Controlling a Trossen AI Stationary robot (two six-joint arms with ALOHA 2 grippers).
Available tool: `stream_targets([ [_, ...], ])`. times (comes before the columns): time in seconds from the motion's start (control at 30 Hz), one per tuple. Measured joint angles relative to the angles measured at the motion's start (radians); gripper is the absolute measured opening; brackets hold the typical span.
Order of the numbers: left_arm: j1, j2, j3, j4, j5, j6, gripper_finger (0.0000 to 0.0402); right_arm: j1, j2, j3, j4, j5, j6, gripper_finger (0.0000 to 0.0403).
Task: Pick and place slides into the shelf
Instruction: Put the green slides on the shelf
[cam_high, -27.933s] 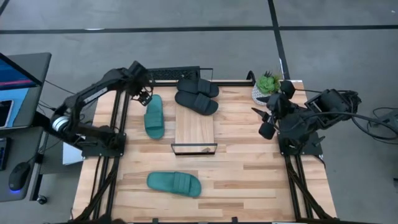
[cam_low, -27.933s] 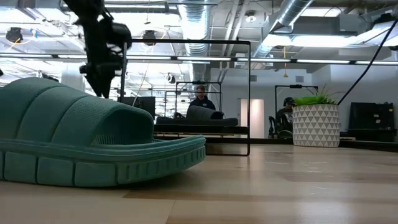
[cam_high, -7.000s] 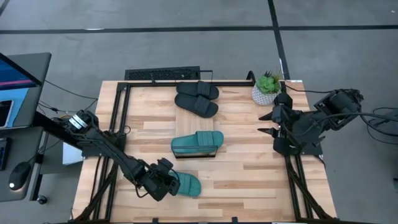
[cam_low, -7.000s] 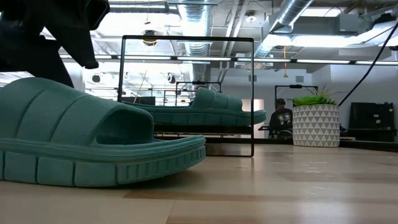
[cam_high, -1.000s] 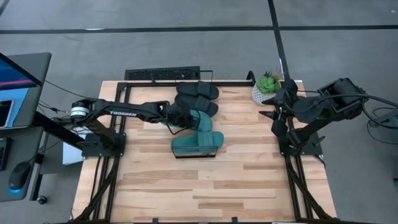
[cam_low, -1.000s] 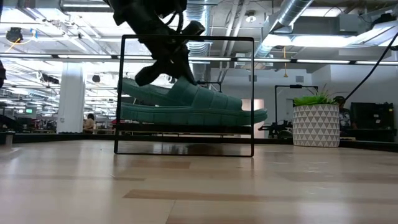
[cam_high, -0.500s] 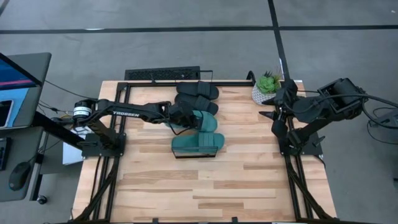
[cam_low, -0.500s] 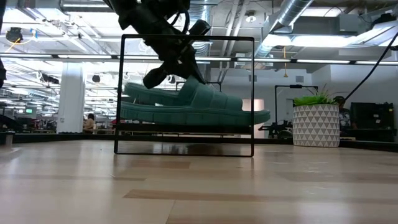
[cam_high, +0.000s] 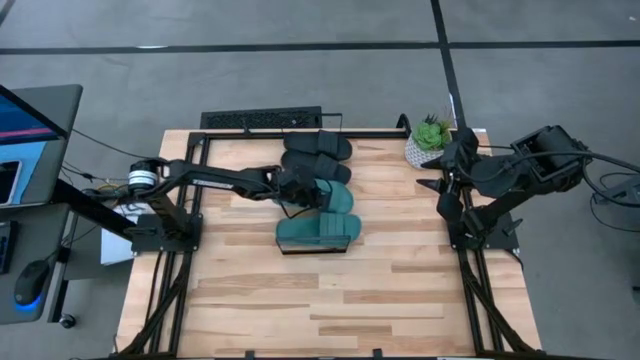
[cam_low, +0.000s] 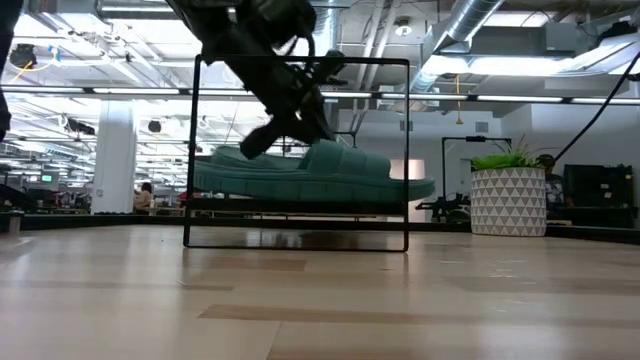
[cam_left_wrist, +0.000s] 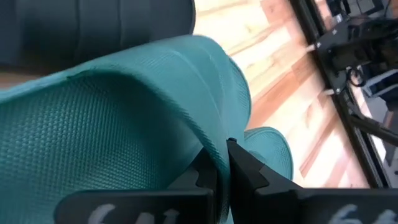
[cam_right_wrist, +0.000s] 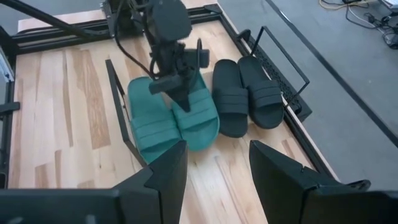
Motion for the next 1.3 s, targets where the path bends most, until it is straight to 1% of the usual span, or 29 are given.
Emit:
stream_targets([
  [0.17,-0.021,0.056,0.003,0.059,0.015,-0.03,0.0,0.0,0.0,0.0,0.0,-0.015,0.004,0.0166],
  [0.5,-0.036,0.058,0.002,0.029,0.011,-0.063,0.0001,0.0,0.0,0.0,0.0,-0.018,0.003,0.0166],
  [0.63,-0.036,0.058,0.002,0.021,0.009,-0.061,0.0018,0.0,0.0,0.0,0.0,-0.018,0.0,0.0166],
  [0.83,-0.033,0.058,0.002,0.002,0.023,-0.044,0.0067,0.0,0.0,0.0,0.0,-0.018,-0.003,0.0166],
  [0.93,-0.03,0.058,0.001,-0.02,0.025,-0.044,0.0101,0.0,0.0,0.0,0.0,-0.018,-0.003,0.0166],
  [1.1,-0.025,0.059,0.001,-0.031,0.057,-0.041,0.0166,0.0,0.0,0.0,0.0,-0.018,-0.003,0.0166],
  [1.2,-0.024,0.056,0.0,-0.037,0.104,-0.017,0.02,0.0,0.0,0.0,0.0,-0.018,-0.003,0.0166],
  [1.3,-0.019,0.052,-0.003,-0.05,0.161,0.012,0.0224,0.0,0.0,0.0,0.0,-0.018,-0.003,0.0166],
])
